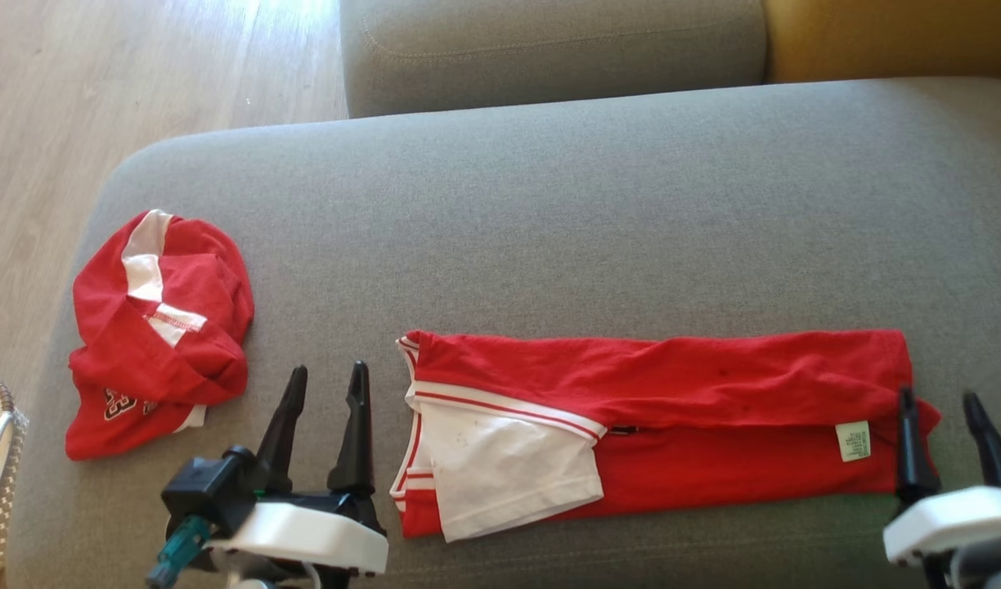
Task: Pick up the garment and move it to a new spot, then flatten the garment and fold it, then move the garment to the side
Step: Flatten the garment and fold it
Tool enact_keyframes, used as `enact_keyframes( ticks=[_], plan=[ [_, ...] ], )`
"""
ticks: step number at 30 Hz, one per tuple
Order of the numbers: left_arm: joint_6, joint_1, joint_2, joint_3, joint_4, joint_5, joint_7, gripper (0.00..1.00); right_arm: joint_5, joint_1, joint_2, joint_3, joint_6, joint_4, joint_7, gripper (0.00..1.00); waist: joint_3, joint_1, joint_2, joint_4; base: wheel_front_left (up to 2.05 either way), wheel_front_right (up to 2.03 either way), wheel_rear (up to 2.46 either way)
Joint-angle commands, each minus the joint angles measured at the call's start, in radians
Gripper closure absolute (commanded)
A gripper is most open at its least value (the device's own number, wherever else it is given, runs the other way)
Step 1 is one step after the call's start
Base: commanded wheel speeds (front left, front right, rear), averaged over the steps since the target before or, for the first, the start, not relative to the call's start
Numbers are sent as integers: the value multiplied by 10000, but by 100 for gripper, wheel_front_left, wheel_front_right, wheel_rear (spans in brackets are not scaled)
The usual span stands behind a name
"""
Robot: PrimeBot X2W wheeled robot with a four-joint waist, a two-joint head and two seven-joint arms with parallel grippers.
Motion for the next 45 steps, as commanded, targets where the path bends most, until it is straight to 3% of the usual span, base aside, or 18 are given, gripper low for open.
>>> enact_keyframes(
  ticks=[1,9,19,28,45],
  plan=[
    [14,-339,-40,207,-256,13,-121,0,-114,-391,-51,-23,-4,-44,19,0,48,0,0,18,0,0,0],
    [-71,-595,-40,114,-240,148,-121,0,-250,-1548,96,-1209,-4,1216,548,0,649,0,0,48,0,0,0],
    [-219,-1129,-41,-33,-226,258,-122,0,-282,-3047,-163,-1787,-4,2409,1221,0,1558,0,0,257,0,0,0],
    [-324,-1270,-41,-11,-56,379,-122,0,-565,-3297,-17,-2292,-4,3401,1831,0,1612,0,0,226,0,0,0],
    [-437,-1344,-41,236,-5,517,-122,0,-508,-3357,191,-1801,-4,4151,2375,0,1559,0,0,-72,0,0,0]
  ],
)
